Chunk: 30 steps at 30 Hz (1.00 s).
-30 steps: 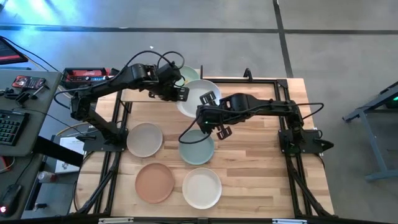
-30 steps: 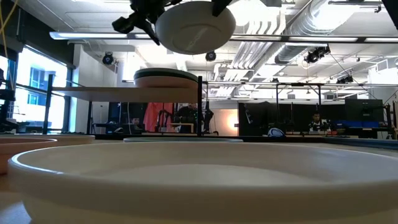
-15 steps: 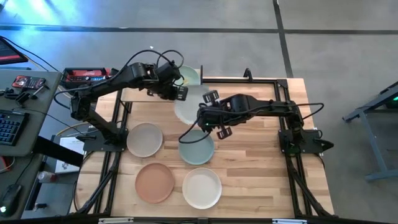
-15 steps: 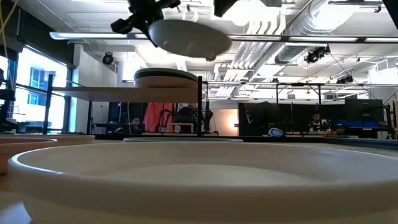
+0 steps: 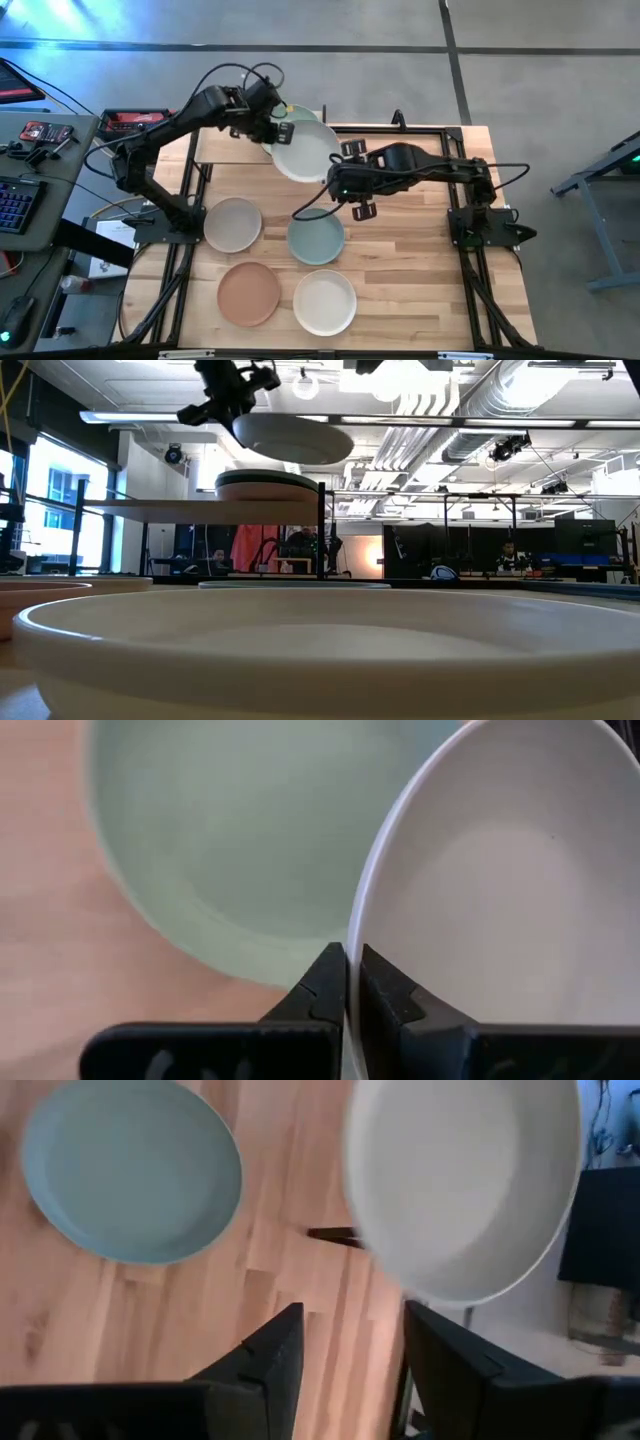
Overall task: Place and stack plates onto a shelf
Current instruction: Stack the gray plate into the light green plate on the shelf
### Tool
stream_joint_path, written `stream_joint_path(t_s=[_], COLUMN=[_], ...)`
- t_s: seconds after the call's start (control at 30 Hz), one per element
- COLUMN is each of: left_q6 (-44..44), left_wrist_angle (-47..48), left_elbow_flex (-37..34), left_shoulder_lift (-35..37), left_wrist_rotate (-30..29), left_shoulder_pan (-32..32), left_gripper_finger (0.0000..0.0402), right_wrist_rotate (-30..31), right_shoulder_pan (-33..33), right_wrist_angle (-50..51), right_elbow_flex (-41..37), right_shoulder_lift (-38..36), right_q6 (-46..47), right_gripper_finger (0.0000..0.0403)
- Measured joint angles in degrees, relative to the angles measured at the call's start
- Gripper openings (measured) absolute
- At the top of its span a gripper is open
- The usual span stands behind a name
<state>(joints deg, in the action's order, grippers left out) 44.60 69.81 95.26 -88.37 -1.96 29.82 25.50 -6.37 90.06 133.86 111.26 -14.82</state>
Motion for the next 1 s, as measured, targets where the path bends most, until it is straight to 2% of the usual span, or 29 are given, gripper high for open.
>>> stream_joint_path(t_s=[0.3,0.5,1.0], left_q6=[-3.32,-4.52,-5.71], left_wrist_angle=[1.68,1.70,0.55], left_elbow_flex=[0.02,0.02,0.09], left_shoulder_lift=[0.10,0.14,-4.61], left_wrist_rotate=[0.47,1.85,2.95], left_shoulder_pan=[10.73,15.16,16.68], left_gripper_finger=[0.0005,0.0006,0.0007], right_wrist_rotate=[-4.47,-4.53,-3.80], right_shoulder_pan=[-0.02,-0.02,0.02], right_wrist_angle=[-0.01,-0.04,-0.04], right_elbow_flex=[0.00,0.00,0.00], right_shoulder_lift=[-2.32,-2.35,-2.35], right_q6=[4.51,4.41,2.79], right_gripper_finger=[0.0152,0.0152,0.0152])
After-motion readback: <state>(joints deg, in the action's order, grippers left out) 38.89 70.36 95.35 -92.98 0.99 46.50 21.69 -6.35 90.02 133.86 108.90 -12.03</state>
